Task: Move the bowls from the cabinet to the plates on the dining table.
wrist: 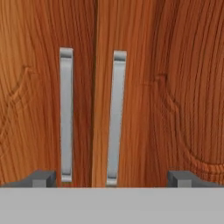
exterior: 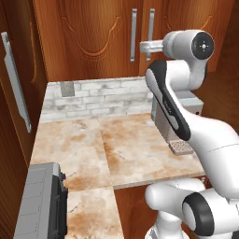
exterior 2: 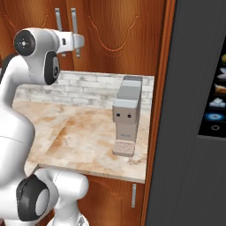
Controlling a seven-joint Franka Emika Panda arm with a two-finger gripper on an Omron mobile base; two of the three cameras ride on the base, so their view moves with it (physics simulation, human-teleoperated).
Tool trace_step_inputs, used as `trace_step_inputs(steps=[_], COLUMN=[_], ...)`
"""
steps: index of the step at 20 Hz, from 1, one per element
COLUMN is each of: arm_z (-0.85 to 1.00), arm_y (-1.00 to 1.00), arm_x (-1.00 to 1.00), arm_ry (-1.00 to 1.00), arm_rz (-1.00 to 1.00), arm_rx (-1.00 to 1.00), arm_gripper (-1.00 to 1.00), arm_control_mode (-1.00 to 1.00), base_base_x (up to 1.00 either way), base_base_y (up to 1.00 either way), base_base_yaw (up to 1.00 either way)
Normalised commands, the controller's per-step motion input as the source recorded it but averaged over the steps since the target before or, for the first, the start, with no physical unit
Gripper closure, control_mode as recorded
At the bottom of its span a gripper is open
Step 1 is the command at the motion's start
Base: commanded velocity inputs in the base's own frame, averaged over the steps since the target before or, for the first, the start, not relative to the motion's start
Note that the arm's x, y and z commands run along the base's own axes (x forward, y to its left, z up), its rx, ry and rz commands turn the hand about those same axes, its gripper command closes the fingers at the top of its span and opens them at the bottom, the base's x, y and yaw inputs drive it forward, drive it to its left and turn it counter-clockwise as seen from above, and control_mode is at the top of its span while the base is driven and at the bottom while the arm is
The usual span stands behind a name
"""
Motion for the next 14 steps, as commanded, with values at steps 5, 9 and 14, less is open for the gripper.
trace_step_inputs(steps=[5, 9, 14], arm_z=[0.00, 0.00, 0.00], arm_y=[-0.11, -0.10, 0.00], arm_x=[0.28, 0.29, 0.30], arm_ry=[0.00, 0.00, 0.00], arm_rz=[0.02, 0.02, 0.01], arm_rx=[0.00, 0.00, 0.00], arm_gripper=[-1.00, -1.00, -1.00], arm_control_mode=[-1.00, -1.00, -1.00], base_base_x=[0.00, 0.00, 0.00], base_base_y=[0.00, 0.00, 0.00], base_base_yaw=[0.00, 0.00, 0.00])
